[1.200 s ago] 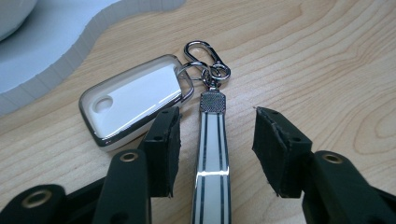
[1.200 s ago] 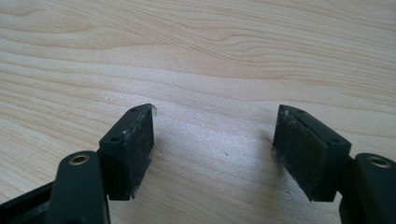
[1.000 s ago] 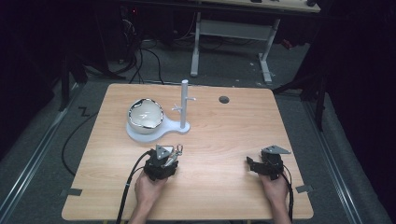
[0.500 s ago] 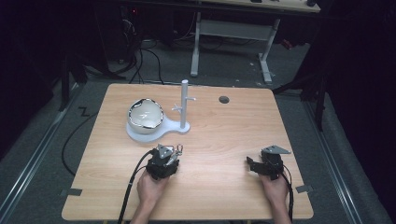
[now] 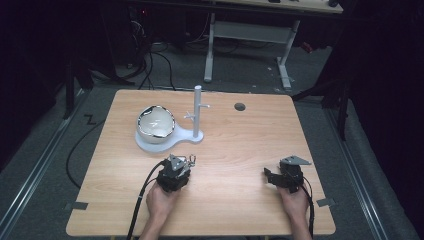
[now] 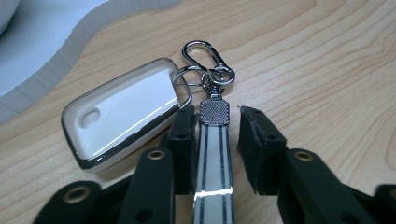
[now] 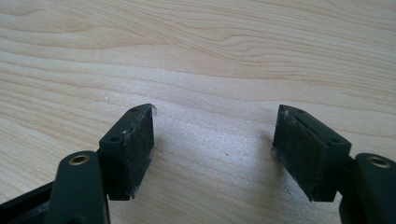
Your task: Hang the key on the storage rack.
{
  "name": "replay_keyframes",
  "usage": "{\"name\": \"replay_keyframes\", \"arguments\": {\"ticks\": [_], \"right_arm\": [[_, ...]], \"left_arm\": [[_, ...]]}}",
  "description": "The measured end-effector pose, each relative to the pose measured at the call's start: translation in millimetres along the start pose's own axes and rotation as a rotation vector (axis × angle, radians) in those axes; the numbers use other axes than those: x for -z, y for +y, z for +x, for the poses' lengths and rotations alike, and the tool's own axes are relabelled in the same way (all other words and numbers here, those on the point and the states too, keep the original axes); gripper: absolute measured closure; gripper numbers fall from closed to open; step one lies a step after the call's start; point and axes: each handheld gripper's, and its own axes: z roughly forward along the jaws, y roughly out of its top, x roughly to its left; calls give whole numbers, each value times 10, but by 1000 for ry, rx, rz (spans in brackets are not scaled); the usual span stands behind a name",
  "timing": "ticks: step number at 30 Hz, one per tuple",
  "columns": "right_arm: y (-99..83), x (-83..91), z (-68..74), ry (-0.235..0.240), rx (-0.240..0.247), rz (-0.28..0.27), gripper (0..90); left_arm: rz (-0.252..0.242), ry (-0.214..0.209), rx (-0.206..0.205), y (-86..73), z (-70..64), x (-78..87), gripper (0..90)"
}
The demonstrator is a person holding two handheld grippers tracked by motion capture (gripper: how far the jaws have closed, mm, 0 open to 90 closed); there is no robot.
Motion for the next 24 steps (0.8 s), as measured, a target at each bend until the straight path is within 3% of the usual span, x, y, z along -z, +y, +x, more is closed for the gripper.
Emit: {"name": "replay_keyframes", "arguments": {"ticks": [3, 10, 14, 21, 24], "right_arm": [[0, 0, 0, 0, 0, 0, 292], [0, 0, 0, 0, 0, 0, 292], [0, 0, 0, 0, 0, 0, 292], [0, 0, 0, 0, 0, 0, 292], [0, 0, 0, 0, 0, 0, 292]], "left_arm": [[3, -3, 4, 1, 17, 7, 744], [6, -10, -9, -2, 26, 16, 759], [1, -27, 7, 3, 51, 28, 762], [-38, -37, 0, 55, 75, 160, 763], [-84, -45, 7, 133, 96, 263, 764]]}}
